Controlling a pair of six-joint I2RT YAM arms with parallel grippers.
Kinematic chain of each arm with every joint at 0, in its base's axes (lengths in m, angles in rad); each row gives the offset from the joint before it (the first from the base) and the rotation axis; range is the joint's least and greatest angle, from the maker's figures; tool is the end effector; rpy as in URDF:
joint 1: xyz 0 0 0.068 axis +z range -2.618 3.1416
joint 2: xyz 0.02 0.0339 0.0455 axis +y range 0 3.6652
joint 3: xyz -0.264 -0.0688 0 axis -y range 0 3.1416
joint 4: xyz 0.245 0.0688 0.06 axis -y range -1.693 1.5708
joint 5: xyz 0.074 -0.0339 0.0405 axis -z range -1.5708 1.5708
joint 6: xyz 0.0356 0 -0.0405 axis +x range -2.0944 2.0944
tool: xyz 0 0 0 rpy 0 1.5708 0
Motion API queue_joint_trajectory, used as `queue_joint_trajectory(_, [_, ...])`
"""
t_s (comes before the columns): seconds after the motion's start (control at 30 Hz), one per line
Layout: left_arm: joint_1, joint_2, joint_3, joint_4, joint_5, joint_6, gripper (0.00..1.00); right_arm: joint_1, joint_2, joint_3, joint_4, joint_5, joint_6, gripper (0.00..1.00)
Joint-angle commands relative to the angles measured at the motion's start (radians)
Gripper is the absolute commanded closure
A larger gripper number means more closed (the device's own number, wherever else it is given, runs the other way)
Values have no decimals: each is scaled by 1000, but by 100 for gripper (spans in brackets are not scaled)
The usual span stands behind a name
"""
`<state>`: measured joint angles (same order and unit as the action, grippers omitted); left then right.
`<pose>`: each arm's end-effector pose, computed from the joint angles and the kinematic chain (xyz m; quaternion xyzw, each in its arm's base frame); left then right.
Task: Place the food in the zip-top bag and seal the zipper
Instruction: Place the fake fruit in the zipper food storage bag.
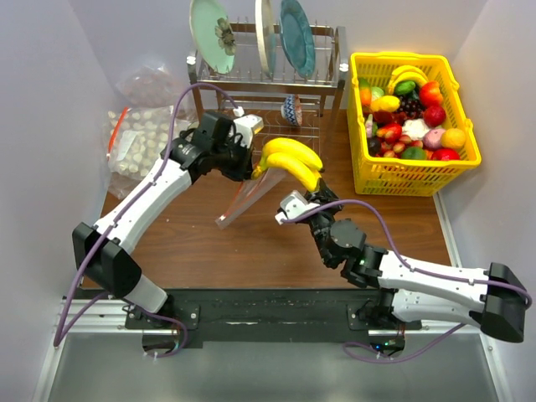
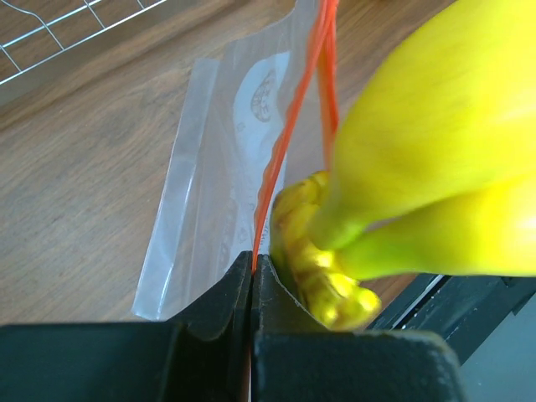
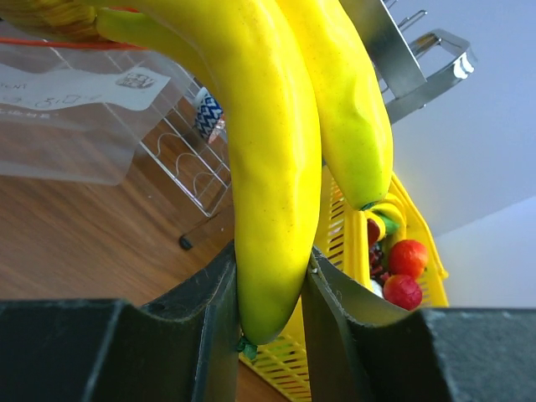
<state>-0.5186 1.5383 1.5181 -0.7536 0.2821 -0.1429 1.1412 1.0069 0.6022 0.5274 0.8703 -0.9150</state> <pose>0.2860 -0.1746 0.3568 0.2240 0.8863 -0.2473 0.3213 0.1180 0.1923 0.3072 -0.3513 0.5806 -0.2008 0.7065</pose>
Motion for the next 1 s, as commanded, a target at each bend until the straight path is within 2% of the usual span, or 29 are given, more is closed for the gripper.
queue_joint_trajectory(0.0, [11, -46, 63, -24, 51, -11, 100, 22, 28, -12, 157, 65, -97, 87])
queue_joint_trajectory(0.17, [14, -50, 68, -26, 31, -12, 100, 78, 68, -22, 175, 90, -180, 87])
queue_joint_trajectory(0.27, [14, -50, 63, -16, -3, -11, 100, 117, 67, -7, 73, 84, -177, 85])
queue_joint_trajectory(0.5, [12, -87, 33, 72, -21, -14, 100, 141, 19, 102, -372, -34, 124, 83])
queue_joint_trajectory(0.67, [0, -127, -22, 175, 23, -18, 100, 140, 85, 227, -630, -128, 272, 85])
queue_joint_trajectory(0.73, [-18, -135, -42, 201, 41, -18, 100, 140, 116, 266, -708, -161, 312, 87])
queue_joint_trajectory(0.87, [-50, -147, -81, 259, 86, -11, 100, 140, 115, 312, -739, -249, 364, 87])
queue_joint_trajectory(0.97, [-75, -159, -122, 298, 107, -6, 100, 140, 104, 330, -754, -301, 378, 80])
